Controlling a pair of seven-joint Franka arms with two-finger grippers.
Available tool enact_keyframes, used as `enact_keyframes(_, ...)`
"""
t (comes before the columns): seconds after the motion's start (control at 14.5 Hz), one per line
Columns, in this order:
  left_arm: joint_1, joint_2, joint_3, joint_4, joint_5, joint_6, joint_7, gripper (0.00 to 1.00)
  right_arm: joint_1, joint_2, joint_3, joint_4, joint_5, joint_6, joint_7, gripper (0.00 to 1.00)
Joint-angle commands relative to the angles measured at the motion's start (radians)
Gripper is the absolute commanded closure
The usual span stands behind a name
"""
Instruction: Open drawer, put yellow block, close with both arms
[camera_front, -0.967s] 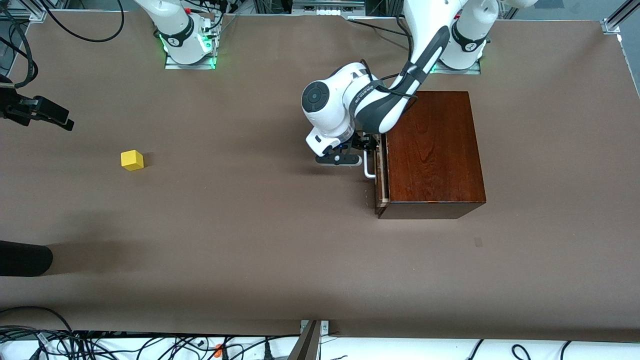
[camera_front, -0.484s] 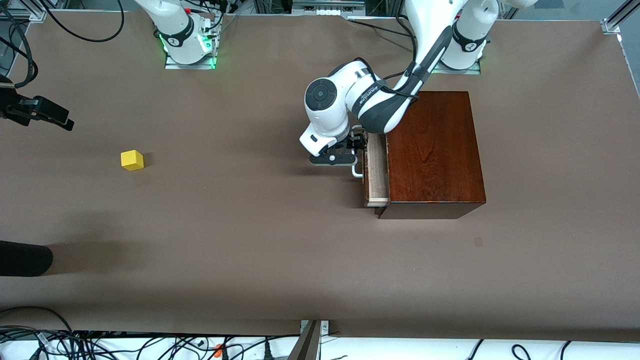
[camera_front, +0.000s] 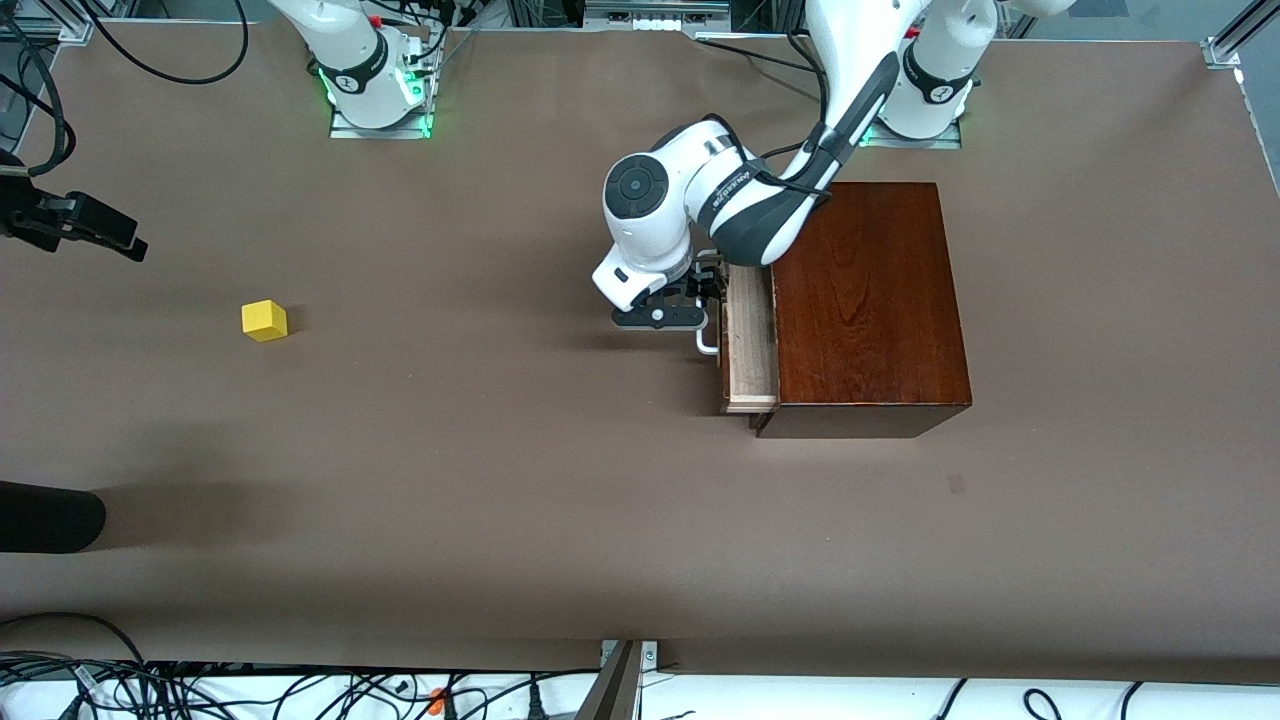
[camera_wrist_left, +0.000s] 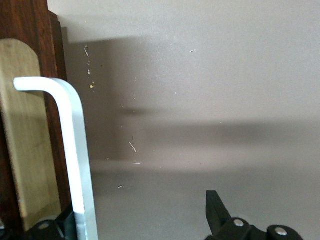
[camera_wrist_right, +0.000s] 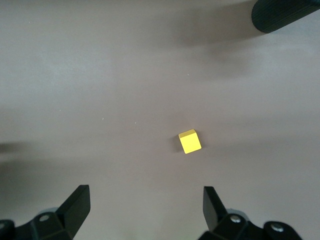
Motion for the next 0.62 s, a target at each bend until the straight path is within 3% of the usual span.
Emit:
enact_keyframes(0.0,-0.025,0.081,-0.012,0.072,-0.052,0.151,0.011,0.00,-0.012,-0.001,0.007,0.012,-0.023,-0.007,-0.011,0.00)
enact_keyframes(0.28,-0.025,0.107,-0.012,0.078,-0.065,0.200,0.011,0.00,-0.018,-0.001,0.000,0.009,-0.042,-0.021,-0.037,0.00)
enact_keyframes(0.55,-0.040,0.117,-0.011,0.087,-0.065,0.202,0.010,0.00,-0.020,-0.003,-0.089,-0.038,-0.062,-0.032,-0.219,0.00)
